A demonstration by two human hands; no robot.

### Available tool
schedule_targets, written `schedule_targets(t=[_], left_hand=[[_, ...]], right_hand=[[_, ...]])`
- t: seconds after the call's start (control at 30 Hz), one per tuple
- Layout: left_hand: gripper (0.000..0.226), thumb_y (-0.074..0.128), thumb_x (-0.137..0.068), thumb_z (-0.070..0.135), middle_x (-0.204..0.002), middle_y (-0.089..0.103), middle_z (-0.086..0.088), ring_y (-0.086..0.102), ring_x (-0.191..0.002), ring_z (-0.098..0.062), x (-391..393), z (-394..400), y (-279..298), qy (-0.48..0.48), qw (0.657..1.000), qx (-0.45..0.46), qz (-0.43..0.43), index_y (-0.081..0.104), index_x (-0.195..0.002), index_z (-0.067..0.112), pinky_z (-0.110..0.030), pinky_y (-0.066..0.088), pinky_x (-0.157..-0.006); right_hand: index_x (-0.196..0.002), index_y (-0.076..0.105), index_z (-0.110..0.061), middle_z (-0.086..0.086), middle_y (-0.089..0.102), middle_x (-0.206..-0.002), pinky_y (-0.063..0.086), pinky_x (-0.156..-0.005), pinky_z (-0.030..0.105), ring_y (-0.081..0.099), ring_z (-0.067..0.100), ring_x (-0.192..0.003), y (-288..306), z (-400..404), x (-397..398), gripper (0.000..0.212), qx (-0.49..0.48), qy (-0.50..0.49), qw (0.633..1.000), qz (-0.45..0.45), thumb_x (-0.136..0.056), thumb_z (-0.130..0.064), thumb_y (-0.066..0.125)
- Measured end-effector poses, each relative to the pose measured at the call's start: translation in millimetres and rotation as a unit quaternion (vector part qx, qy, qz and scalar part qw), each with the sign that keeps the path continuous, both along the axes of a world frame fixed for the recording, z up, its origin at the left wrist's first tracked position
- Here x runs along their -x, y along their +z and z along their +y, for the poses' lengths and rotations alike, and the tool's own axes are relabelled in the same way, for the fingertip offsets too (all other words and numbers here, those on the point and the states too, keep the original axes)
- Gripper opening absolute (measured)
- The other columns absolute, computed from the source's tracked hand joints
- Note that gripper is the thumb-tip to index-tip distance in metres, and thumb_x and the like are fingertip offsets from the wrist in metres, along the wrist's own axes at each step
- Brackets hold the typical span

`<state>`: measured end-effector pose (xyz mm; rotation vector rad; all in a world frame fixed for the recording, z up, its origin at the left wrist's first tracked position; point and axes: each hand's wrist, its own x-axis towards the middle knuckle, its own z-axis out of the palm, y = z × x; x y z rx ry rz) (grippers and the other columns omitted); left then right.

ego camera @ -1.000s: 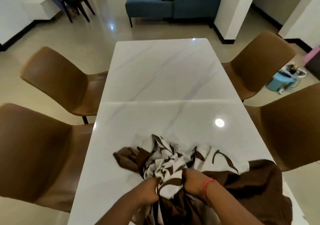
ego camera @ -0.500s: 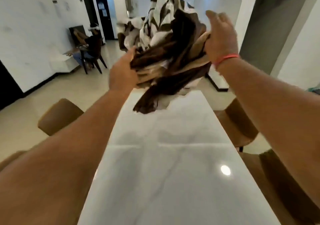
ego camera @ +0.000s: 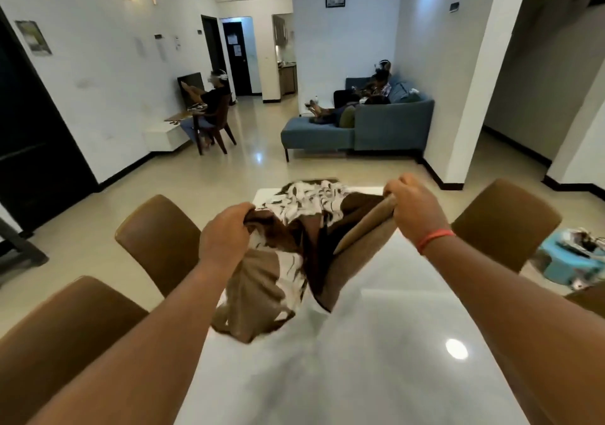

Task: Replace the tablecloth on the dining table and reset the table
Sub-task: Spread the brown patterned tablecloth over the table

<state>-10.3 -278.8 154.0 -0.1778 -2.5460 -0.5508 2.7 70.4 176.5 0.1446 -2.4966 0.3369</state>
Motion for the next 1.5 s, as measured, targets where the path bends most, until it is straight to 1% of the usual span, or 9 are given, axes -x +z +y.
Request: schedule_targets(t=[0.4, 0.57, 0.73, 0.83, 0.97, 1.13, 1.27, 1.43, 1.5], left_hand=[[0.016, 0.065, -0.087, 0.036, -0.083, 0.061, 0.017, 0.058, -0.076, -0.008, -137, -97, -129, 0.115, 0.946, 0.104, -0.284, 0.063, -0.103, 0.04, -0.024, 0.048, -0.071], [0.026, 0.054, -0.092, 0.029, -0.108, 0.062, 0.011, 0.061, -0.095, -0.013, -163, -70, -163, 0.075, 0.908, 0.152, -0.382, 0.059, -0.117, 0.037, -0.028, 0.051, -0.088], [0.025, 0.049, -0.095, 0.024, -0.11, 0.055, 0.004, 0.057, -0.086, -0.015, -184, -64, -175, 0.064, 0.949, 0.071, -0.301, 0.055, -0.119, 0.03, -0.025, 0.042, -0.067], [0.013, 0.047, -0.093, 0.031, -0.091, 0.062, 0.007, 0.059, -0.079, -0.016, -187, -68, -168, 0.056, 0.964, -0.019, -0.259, 0.055, -0.102, 0.034, -0.034, 0.053, -0.069], [0.031, 0.044, -0.091, 0.037, -0.091, 0.071, -0.004, 0.065, -0.082, -0.03, -194, -117, -150, 0.041, 0.976, -0.016, -0.213, 0.065, -0.111, 0.024, -0.039, 0.054, -0.071], [0.013, 0.048, -0.098, 0.032, -0.083, 0.064, 0.005, 0.064, -0.079, -0.024, -197, -218, -146, 0.138, 0.97, -0.009, -0.199, 0.055, -0.089, 0.025, -0.036, 0.05, -0.068], [0.024, 0.051, -0.093, 0.022, -0.106, 0.066, 0.002, 0.064, -0.097, -0.024, -203, -271, -166, 0.152, 0.957, 0.014, -0.248, 0.061, -0.114, 0.025, -0.038, 0.052, -0.08], [0.025, 0.055, -0.091, 0.015, -0.102, 0.063, 0.002, 0.061, -0.091, -0.02, -210, -303, -207, 0.171, 0.952, -0.04, -0.251, 0.065, -0.113, 0.02, -0.036, 0.054, -0.075], [0.025, 0.055, -0.091, 0.012, -0.106, 0.063, -0.002, 0.061, -0.095, -0.025, -213, -313, -221, 0.225, 0.938, -0.096, -0.244, 0.065, -0.113, 0.017, -0.039, 0.055, -0.078]], right_hand=[[-0.107, 0.067, -0.019, 0.0, 0.053, -0.097, 0.049, -0.074, 0.03, 0.055, 0.019, -0.083, -155, 158, -125, 0.026, -0.042, -0.167, 0.956, -0.236, -0.086, -0.006, 0.062], [-0.124, 0.059, -0.03, -0.001, 0.055, -0.121, 0.054, -0.085, 0.027, 0.058, 0.016, -0.102, -201, 148, -174, 0.034, -0.194, -0.149, 0.89, -0.386, -0.091, -0.03, 0.06], [-0.13, 0.048, -0.025, 0.003, 0.047, -0.131, 0.053, -0.089, 0.036, 0.058, 0.023, -0.109, -228, 69, -204, 0.038, -0.19, -0.083, 0.879, -0.43, -0.092, -0.025, 0.052], [-0.152, 0.025, -0.013, 0.011, 0.027, -0.156, 0.037, -0.111, 0.035, 0.045, 0.026, -0.135, -241, -15, -203, 0.062, -0.157, 0.014, 0.872, -0.463, -0.099, -0.037, 0.049], [-0.156, 0.02, -0.016, 0.004, 0.017, -0.162, 0.038, -0.111, 0.036, 0.044, 0.027, -0.138, -253, -141, -195, 0.072, -0.064, 0.132, 0.863, -0.483, -0.097, -0.035, 0.057], [-0.157, 0.015, -0.019, 0.003, 0.012, -0.165, 0.039, -0.112, 0.041, 0.043, 0.033, -0.138, -269, -268, -190, 0.078, -0.114, 0.205, 0.831, -0.504, -0.095, -0.027, 0.062], [-0.158, 0.007, -0.027, 0.007, 0.015, -0.164, 0.045, -0.105, 0.047, 0.047, 0.036, -0.13, -302, -323, -195, 0.084, -0.174, 0.208, 0.799, -0.537, -0.092, -0.014, 0.058], [-0.158, 0.006, -0.025, 0.002, -0.004, -0.166, 0.031, -0.115, 0.054, 0.008, 0.047, -0.148, -317, -377, -221, 0.081, -0.267, 0.225, 0.757, -0.552, -0.093, -0.008, 0.051], [-0.158, 0.014, -0.022, 0.005, 0.006, -0.165, 0.031, -0.115, 0.053, 0.01, 0.045, -0.149, -314, -390, -232, 0.078, -0.264, 0.27, 0.76, -0.529, -0.092, -0.006, 0.053]])
